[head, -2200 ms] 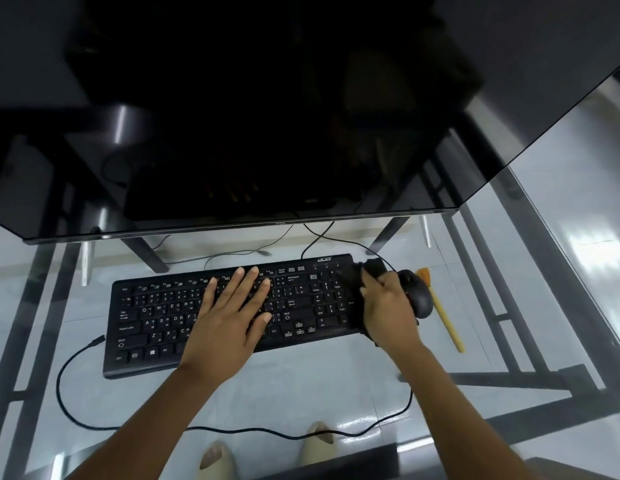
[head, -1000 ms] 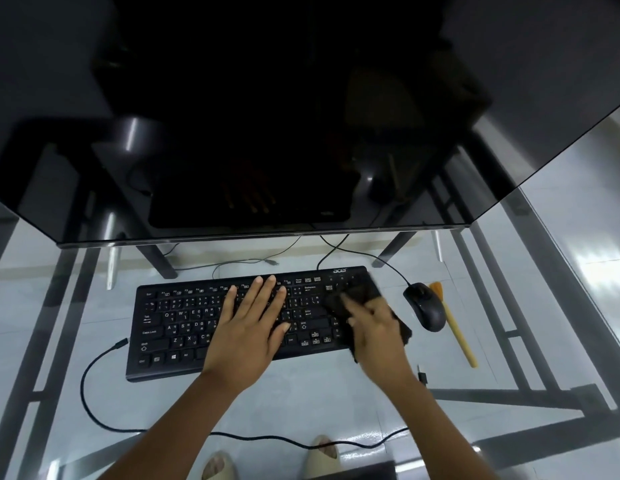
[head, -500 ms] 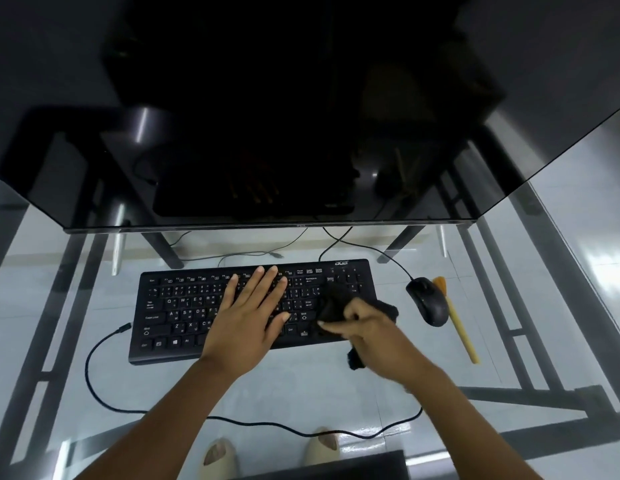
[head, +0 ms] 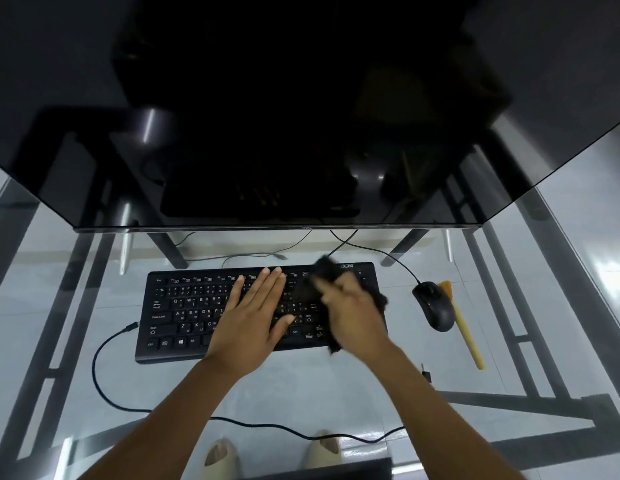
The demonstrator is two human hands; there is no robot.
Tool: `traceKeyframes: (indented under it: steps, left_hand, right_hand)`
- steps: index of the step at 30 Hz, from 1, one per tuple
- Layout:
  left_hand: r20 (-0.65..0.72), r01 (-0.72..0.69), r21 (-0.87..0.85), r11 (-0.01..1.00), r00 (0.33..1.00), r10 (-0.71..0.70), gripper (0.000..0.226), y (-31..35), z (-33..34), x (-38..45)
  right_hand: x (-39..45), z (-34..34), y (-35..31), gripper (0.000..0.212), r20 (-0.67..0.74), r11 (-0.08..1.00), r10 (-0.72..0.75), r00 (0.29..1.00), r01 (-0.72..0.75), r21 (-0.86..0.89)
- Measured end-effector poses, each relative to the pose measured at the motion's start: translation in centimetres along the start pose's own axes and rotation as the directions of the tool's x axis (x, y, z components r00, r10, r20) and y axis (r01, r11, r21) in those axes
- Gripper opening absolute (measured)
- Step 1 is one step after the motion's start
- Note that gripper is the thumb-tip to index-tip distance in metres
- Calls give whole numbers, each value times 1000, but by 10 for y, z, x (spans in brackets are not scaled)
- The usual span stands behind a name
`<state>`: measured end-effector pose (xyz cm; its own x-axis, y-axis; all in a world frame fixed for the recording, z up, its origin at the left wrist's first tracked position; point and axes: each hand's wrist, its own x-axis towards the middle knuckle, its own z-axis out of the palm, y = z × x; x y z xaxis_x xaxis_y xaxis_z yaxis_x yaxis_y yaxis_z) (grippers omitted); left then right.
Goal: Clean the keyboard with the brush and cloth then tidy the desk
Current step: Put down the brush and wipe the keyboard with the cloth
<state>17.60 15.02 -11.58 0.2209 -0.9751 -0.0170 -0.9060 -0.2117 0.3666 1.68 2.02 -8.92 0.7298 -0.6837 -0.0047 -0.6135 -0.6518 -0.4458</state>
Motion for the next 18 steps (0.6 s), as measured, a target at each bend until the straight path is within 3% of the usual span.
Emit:
traceKeyframes:
  steps: [1,3,6,8,11,13,14,16,17,18]
  left_hand:
    - [-15,-12,-104,994,1000,10,72,-2,-7,0]
    - [27,27,-279,960,999,-21,87,-17,-29,-2]
    - [1,110,-142,984,994,-111,118,-65,-61,-18]
    - [103,195,-45,980,976,-190,134,-93,-70,-33]
    - [207,216,-113,970,960,-190,139,-110,-69,-48]
    - [206,220,-165,962,961,-184,138,-112,-67,-50]
    - [203,223,-181,958,962,-185,138,-112,-68,-50]
    - [230,231,-211,950,956,-182,137,-114,-71,-50]
    - [250,227,-218,949,953,-171,137,-117,-74,-51]
    - [266,220,-216,951,951,-159,136,-118,-75,-52]
  right_hand:
    - [8,-3,8,49,-80,994,106,991,-108,-20]
    - [19,-8,12,47,-85,970,234,968,-239,-46]
    - [17,-4,-11,50,-7,979,200,980,-200,-50]
    - [9,3,-27,52,-15,986,162,987,-163,-44]
    - [-14,24,-71,60,90,999,-33,995,35,-25]
    - [-29,31,-101,63,269,957,-280,921,289,7]
    - [-30,31,-107,52,317,947,-319,893,317,60]
    - [-19,28,-95,11,199,978,-200,959,185,94]
    - [-12,28,-80,11,85,996,-55,995,48,80]
    - [-3,28,-68,28,-34,998,46,998,-45,38]
